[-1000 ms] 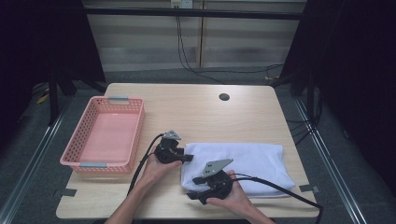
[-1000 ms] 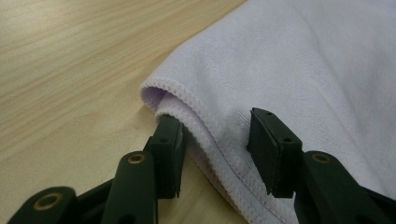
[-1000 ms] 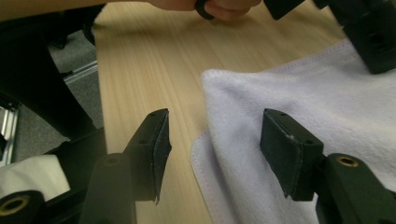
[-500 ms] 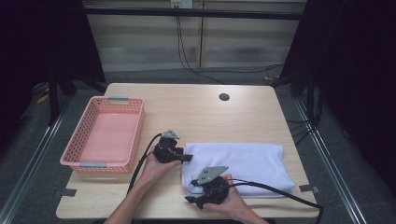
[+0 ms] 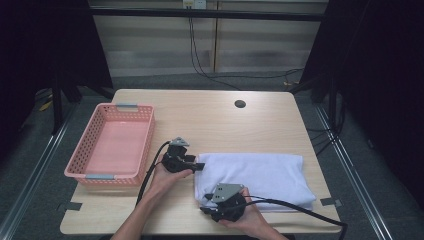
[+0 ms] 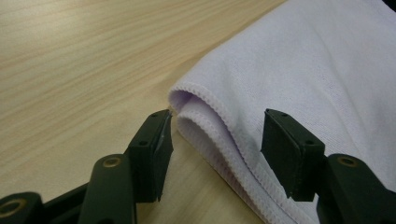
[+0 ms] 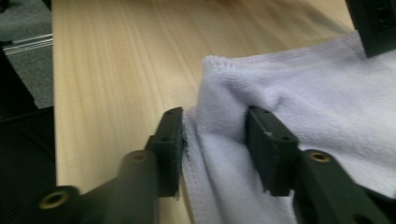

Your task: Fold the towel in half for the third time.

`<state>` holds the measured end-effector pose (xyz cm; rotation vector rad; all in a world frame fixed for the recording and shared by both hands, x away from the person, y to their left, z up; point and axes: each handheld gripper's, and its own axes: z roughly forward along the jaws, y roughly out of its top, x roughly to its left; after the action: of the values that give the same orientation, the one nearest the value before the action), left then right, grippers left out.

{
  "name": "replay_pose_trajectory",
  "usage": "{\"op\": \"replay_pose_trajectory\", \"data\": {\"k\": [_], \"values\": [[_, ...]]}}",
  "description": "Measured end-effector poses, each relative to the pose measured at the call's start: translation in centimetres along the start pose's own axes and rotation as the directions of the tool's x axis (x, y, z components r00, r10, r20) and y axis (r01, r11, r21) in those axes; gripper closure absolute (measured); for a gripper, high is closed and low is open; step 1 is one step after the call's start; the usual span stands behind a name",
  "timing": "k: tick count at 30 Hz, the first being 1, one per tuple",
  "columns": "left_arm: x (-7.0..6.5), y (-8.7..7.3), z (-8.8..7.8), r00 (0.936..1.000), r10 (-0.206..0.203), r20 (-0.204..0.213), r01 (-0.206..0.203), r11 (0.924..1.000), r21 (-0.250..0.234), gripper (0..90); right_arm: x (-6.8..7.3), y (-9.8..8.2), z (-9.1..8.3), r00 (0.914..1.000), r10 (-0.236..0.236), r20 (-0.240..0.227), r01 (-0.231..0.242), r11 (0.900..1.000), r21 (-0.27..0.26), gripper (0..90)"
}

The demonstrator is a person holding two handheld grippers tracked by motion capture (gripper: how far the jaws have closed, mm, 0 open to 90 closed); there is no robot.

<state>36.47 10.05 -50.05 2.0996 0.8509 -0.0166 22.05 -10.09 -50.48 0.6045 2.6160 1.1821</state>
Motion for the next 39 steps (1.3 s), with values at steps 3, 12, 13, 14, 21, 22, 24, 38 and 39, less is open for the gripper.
{"op": "replay_pose_trajectory", "data": {"k": [3,12,13,14,21,22,24,38,39], "values": [[0.4,0.0,0.1,0.9997,-0.011,-0.022,0.010,0.9998,-0.015,40.2,-0.2,0.0,0.0,0.9998,0.016,0.012,-0.016,1.000,0.000,66.8],[0.6,0.8,1.4,0.9993,0.032,-0.019,-0.032,0.9995,0.003,34.1,-1.1,0.1,-0.1,0.9964,0.084,-0.004,-0.084,0.996,0.002,76.5],[0.6,0.9,1.5,0.9992,0.036,-0.014,-0.036,0.9993,0.000,33.8,-1.2,0.1,-0.1,0.9954,0.095,-0.010,-0.095,0.995,0.001,77.0],[0.5,0.9,1.6,0.9992,0.039,-0.009,-0.039,0.9992,-0.001,33.6,-1.3,0.1,-0.2,0.9932,0.115,-0.020,-0.114,0.993,0.003,78.0],[0.1,1.4,2.6,0.9976,0.068,-0.013,-0.068,0.9976,-0.011,35.8,-1.5,0.0,-0.3,0.9897,0.136,-0.043,-0.137,0.991,-0.004,79.1],[0.0,1.5,2.7,0.9970,0.076,-0.017,-0.076,0.9970,-0.010,37.2,-1.4,0.0,-0.4,0.9891,0.139,-0.047,-0.140,0.990,-0.003,79.8],[-0.1,1.5,2.7,0.9958,0.091,0.007,-0.091,0.9958,0.007,49.9,-1.2,0.0,-0.4,0.9890,0.140,-0.046,-0.140,0.990,0.005,79.8],[0.5,1.9,1.3,0.9938,-0.018,0.110,0.025,0.9978,-0.062,80.5,-2.2,1.1,-1.8,0.9784,0.188,-0.087,-0.192,0.980,-0.051,81.0],[0.5,2.1,1.1,0.9925,-0.027,0.120,0.036,0.9964,-0.077,80.5,-2.2,1.3,-1.9,0.9775,0.191,-0.089,-0.197,0.979,-0.060,81.1]]}}
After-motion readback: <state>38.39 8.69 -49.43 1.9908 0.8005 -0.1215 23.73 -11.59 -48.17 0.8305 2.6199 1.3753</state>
